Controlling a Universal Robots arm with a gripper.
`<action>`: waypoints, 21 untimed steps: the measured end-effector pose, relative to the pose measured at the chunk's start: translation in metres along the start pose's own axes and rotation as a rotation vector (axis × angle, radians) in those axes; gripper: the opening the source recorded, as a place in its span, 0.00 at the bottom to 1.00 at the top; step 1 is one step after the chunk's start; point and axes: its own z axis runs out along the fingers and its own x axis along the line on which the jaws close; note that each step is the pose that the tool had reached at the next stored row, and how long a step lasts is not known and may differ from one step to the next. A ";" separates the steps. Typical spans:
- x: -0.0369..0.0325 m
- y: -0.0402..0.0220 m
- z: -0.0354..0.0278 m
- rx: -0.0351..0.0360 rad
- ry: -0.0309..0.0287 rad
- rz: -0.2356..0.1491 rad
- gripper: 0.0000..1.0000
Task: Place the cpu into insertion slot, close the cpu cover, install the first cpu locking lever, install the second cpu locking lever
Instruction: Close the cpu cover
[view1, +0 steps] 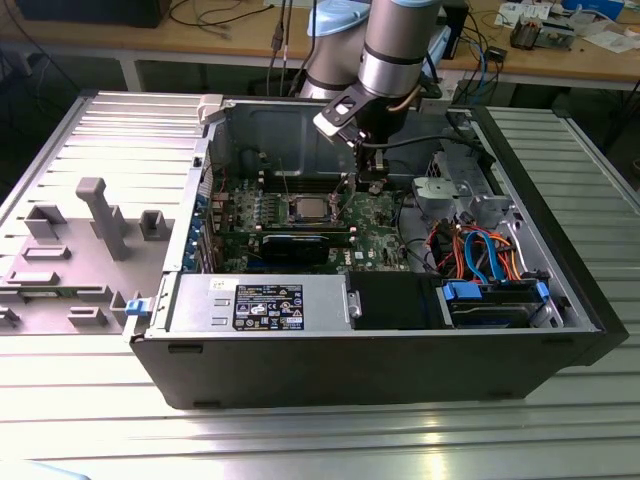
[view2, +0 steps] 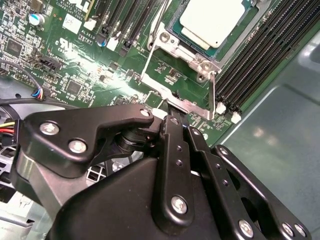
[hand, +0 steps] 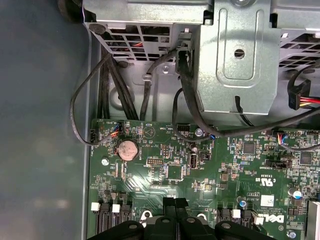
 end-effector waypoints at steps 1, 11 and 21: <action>0.0000 -0.0002 0.0000 -0.0001 0.0001 0.000 0.11; 0.0001 -0.0022 0.0001 0.0000 0.0000 0.000 0.11; 0.0004 -0.0069 0.0008 0.0000 0.0000 0.000 0.11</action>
